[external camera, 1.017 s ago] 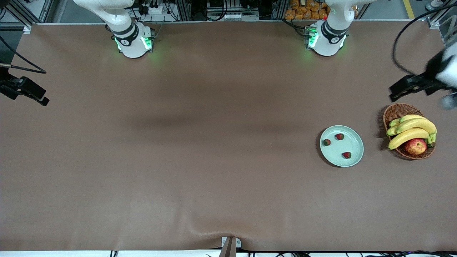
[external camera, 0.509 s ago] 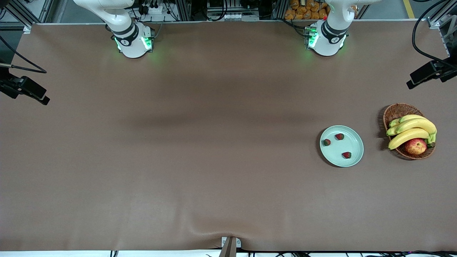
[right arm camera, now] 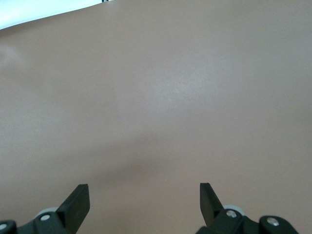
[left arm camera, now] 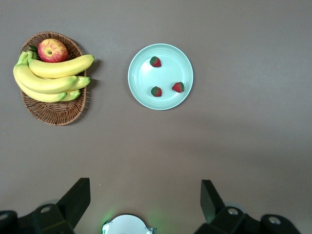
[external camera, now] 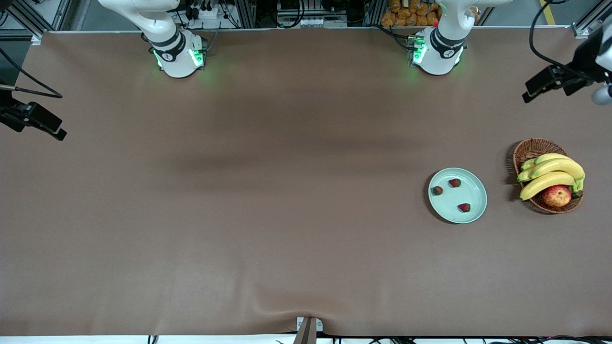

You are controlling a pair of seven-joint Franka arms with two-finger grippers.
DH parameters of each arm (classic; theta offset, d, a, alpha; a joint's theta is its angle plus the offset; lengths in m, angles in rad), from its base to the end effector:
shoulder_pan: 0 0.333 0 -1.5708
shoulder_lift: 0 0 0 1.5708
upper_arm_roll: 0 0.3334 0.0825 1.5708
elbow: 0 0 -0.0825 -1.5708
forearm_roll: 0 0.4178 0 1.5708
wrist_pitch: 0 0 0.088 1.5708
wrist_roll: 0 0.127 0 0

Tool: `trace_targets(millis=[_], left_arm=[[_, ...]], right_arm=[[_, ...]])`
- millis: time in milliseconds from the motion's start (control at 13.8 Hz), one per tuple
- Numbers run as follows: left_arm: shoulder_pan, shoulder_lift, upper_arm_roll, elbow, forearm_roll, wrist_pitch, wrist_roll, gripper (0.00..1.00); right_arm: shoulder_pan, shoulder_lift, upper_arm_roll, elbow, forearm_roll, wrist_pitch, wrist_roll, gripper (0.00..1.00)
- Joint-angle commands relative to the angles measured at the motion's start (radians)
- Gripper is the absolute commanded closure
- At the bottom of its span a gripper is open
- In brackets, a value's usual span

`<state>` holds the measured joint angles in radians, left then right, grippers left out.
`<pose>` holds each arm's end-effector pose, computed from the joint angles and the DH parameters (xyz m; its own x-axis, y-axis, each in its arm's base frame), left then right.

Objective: Collect all strawberries into plate

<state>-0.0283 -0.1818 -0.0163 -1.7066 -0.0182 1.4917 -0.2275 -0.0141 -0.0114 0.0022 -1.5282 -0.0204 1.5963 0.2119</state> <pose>0.5175 -0.0263 0.6476 0.9829 0.1808 -0.0357 0.1812 -0.9834 0.0074 0.5892 -0.0095 0.6527 0.9717 -0.2213 0.0819 -0.2223 -0.9750 0.0032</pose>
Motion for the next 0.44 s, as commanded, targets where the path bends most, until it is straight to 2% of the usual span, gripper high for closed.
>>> trace_targets(millis=[0,363], left_arm=[[-0.002,-0.051,0.001,-0.041,0.012,0.021,0.022,0.0],[-0.002,-0.051,-0.005,-0.004,0.024,-0.031,0.028,0.0]], right_arm=[[-0.012,-0.004,0.009,0.003,-0.001,-0.006,-0.003,0.0],[-0.012,-0.004,0.009,0.003,-0.001,-0.006,-0.003,0.0]])
